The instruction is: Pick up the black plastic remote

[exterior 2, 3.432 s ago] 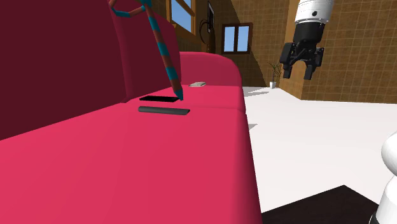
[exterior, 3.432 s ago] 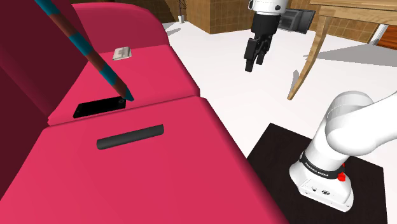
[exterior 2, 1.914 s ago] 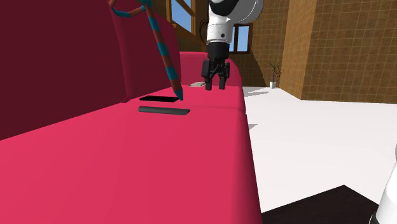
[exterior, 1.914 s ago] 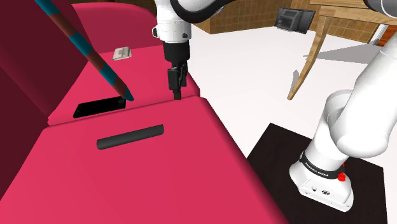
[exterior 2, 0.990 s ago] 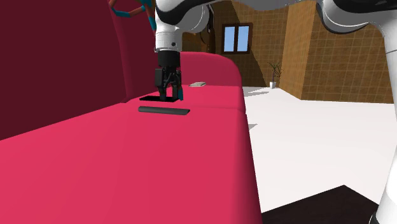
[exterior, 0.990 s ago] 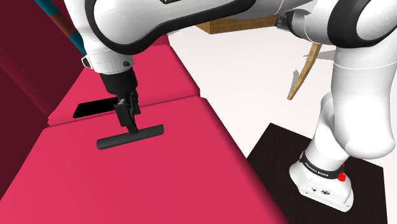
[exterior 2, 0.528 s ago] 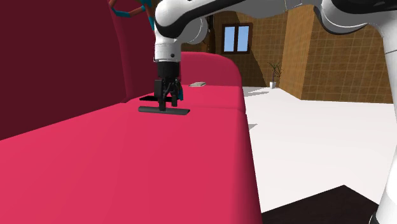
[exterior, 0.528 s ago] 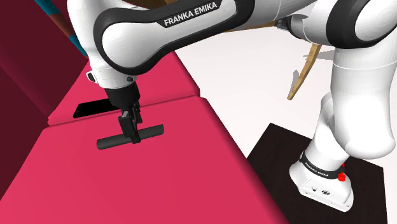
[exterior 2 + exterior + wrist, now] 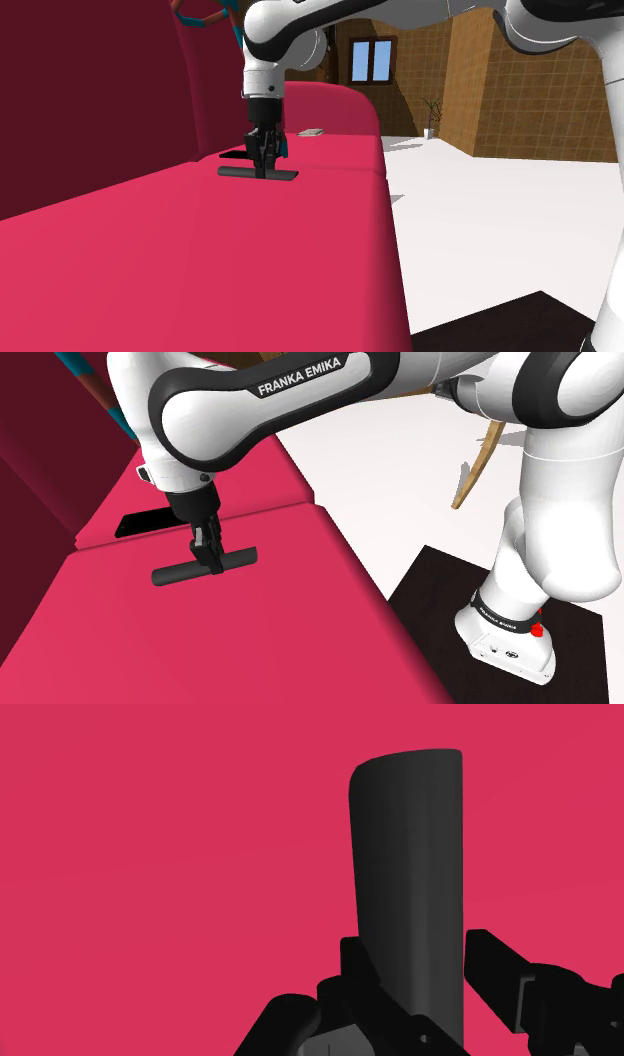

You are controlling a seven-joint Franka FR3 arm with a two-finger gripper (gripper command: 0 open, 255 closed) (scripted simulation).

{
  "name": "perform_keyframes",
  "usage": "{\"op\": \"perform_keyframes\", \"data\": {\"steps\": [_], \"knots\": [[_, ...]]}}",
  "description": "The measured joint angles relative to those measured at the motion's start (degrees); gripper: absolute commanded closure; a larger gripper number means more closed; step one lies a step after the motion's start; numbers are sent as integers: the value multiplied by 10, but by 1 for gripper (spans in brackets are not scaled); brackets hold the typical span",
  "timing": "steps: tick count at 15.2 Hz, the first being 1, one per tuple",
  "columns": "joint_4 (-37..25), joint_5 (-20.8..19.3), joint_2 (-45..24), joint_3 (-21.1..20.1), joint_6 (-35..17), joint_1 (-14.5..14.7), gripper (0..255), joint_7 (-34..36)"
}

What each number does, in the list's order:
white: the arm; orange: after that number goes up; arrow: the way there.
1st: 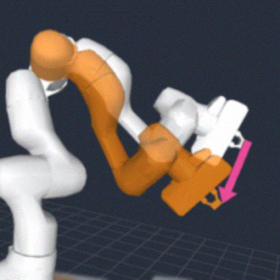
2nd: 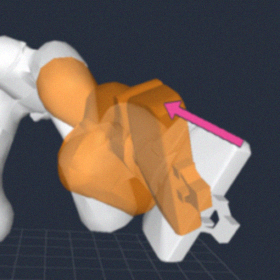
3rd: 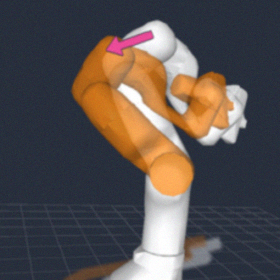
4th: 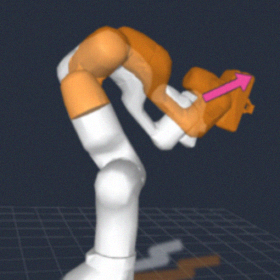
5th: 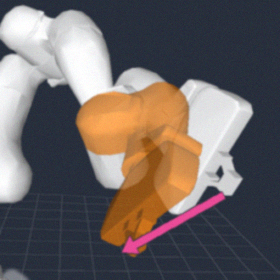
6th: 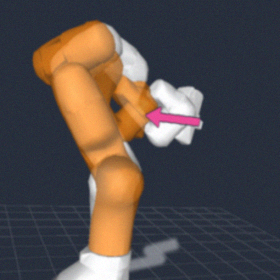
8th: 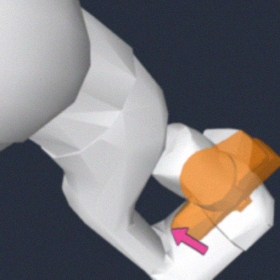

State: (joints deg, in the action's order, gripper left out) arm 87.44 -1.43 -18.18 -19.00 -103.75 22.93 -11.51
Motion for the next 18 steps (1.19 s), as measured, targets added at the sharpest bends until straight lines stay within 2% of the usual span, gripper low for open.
{"op": "perform_keyframes", "data": {"steps": [6,18], "knots": [[-11,1,2,0,14,0,255,0],[-114,-1,-6,-2,110,6,255,5]]}}
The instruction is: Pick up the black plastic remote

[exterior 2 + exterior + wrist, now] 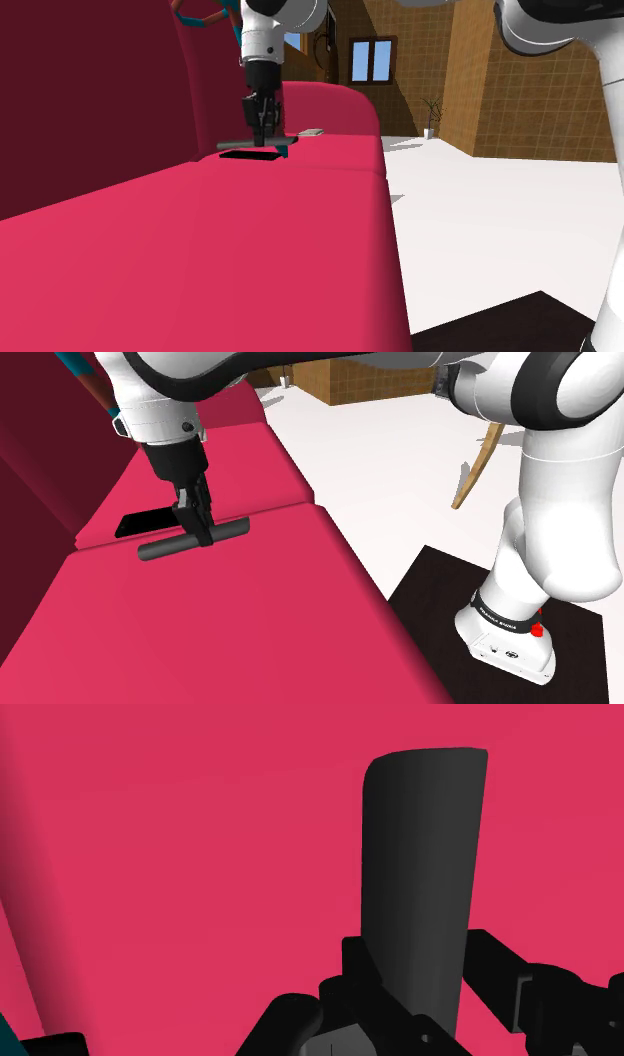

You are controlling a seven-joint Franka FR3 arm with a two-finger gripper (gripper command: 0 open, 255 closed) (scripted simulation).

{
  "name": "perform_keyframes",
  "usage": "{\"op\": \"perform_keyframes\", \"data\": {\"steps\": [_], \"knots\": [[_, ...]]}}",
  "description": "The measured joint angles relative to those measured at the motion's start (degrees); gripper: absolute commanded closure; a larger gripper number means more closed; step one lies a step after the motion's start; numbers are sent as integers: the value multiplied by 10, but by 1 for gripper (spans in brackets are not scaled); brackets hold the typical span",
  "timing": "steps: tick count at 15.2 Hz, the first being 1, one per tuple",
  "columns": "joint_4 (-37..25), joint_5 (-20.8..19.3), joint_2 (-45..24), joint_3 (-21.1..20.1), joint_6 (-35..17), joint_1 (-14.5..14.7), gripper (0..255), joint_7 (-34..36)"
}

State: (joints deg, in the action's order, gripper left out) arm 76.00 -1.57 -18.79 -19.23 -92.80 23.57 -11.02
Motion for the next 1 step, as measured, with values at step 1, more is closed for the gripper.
{"op": "perform_keyframes", "data": {"steps": [1], "knots": [[-6,0,-1,0,5,1,255,1]]}}
